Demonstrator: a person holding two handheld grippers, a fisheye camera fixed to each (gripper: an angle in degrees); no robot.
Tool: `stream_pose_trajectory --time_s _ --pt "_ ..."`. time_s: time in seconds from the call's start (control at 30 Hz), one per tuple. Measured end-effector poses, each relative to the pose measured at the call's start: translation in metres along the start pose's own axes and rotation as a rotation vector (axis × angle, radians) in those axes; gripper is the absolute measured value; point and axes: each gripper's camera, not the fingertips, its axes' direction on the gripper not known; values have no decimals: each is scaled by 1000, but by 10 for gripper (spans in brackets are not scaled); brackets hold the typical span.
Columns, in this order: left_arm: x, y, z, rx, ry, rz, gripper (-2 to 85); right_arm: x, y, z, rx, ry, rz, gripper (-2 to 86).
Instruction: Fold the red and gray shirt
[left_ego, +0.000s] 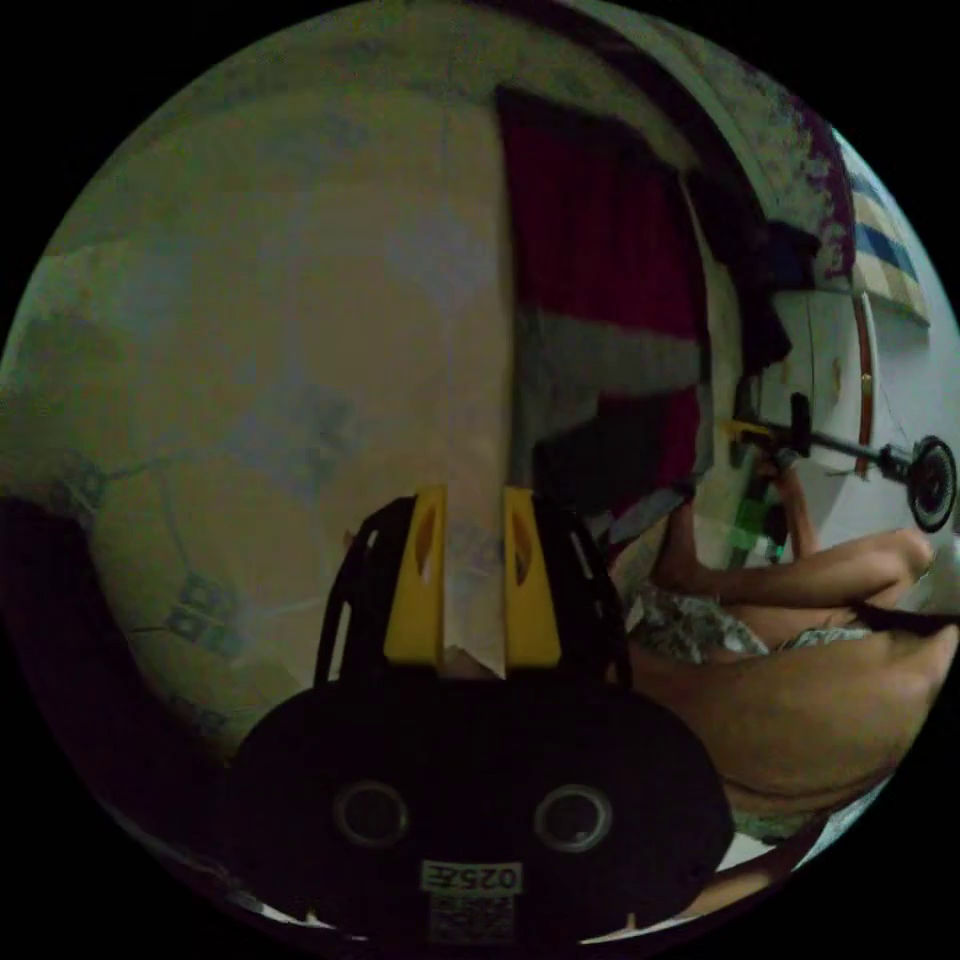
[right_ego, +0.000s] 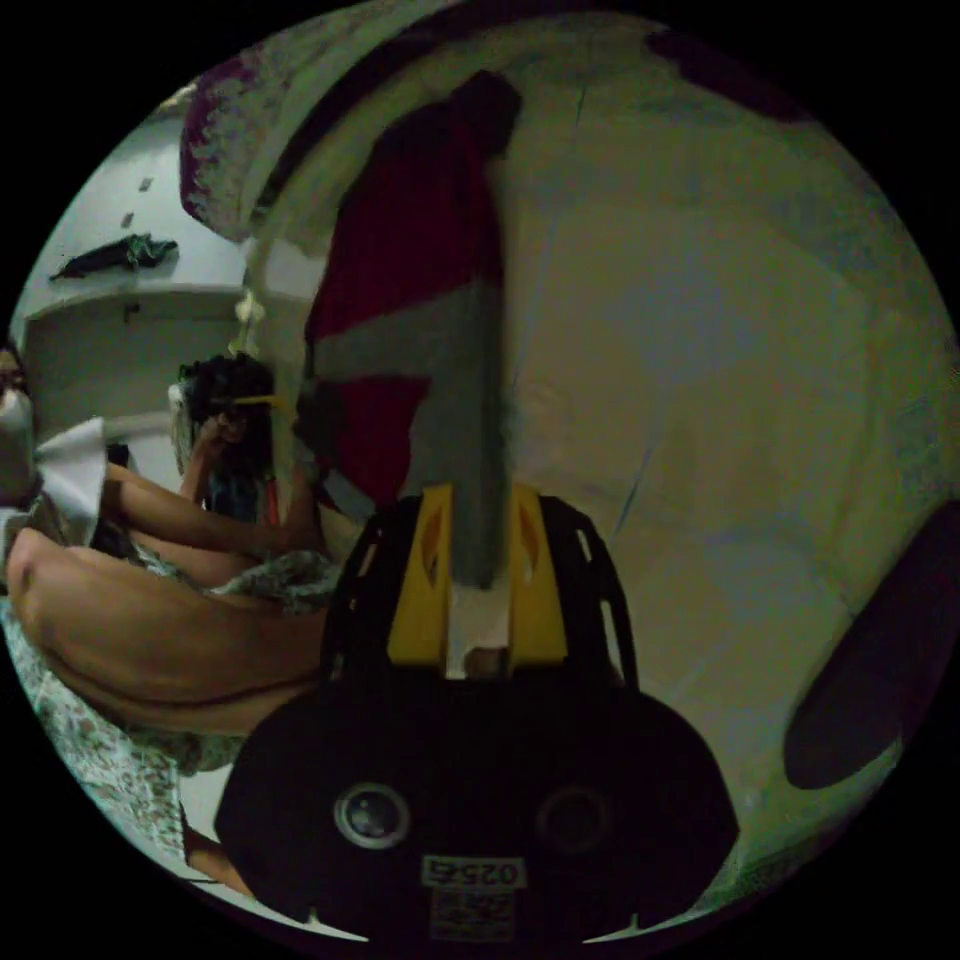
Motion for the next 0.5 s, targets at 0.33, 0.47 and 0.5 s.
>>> stream_pose_trajectory --time_s 0.33,0.47,0.5 --pt "-15 -313 -10 254 241 -18 106 -60 -281 -33 248 130 -156 115" --pt "7 -377 21 143 78 -35 72 -92 -342 8 82 471 -204 69" --pt "14 -387 26 112 21 -28 41 -98 -351 17 56 557 -215 27"
